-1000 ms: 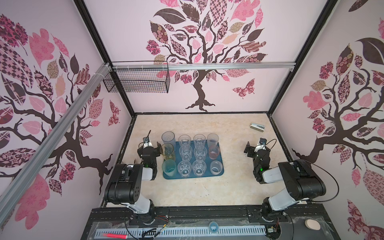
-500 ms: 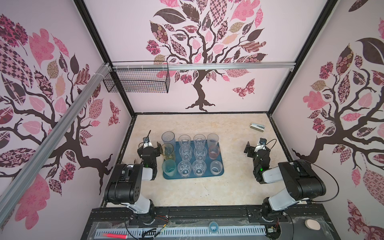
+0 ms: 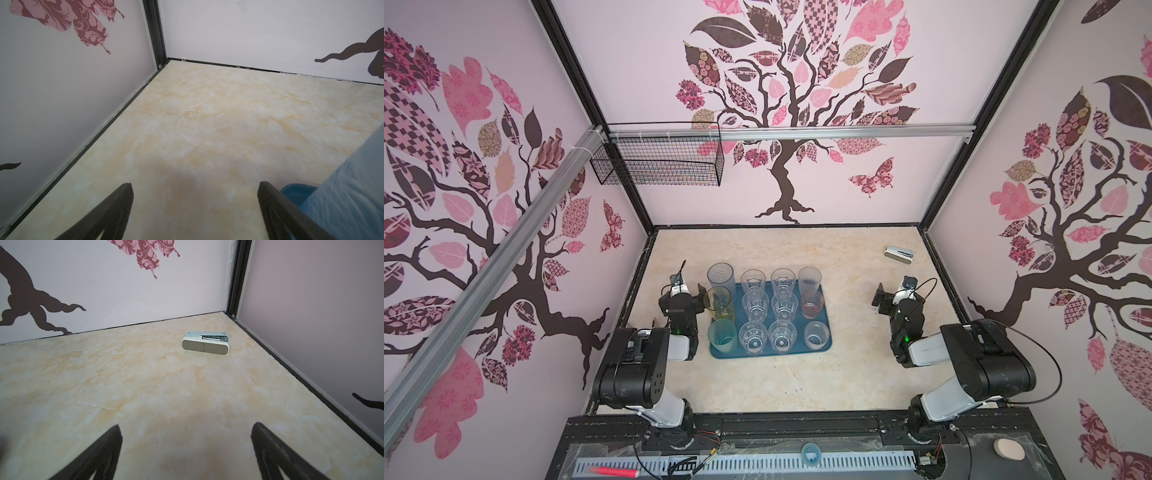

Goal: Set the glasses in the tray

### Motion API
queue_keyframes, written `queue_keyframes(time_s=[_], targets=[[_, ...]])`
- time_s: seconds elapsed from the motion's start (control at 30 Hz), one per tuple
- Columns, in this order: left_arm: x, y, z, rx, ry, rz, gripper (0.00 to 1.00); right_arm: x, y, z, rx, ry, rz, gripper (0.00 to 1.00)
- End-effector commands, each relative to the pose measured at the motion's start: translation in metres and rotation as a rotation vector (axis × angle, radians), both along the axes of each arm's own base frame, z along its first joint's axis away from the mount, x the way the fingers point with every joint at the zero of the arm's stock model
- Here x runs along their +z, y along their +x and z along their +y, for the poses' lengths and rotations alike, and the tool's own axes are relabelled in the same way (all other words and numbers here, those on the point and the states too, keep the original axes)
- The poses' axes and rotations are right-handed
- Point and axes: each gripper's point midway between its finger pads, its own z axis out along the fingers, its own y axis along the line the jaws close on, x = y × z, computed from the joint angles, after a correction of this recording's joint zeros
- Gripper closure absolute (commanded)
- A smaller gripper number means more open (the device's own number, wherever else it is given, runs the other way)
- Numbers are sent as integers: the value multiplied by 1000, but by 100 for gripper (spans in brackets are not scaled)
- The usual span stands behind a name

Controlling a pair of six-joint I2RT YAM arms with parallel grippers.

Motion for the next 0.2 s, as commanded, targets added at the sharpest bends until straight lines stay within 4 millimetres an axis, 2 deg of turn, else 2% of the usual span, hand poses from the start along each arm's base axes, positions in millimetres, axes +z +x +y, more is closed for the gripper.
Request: queue_keyframes(time_s=[0.0, 0.17], targets=[[6, 3, -11, -44, 36, -16, 2, 6, 3, -1, -3, 11, -28, 0], [6, 3, -10, -40, 25, -15, 2, 6, 3, 0, -2, 12, -27, 0]])
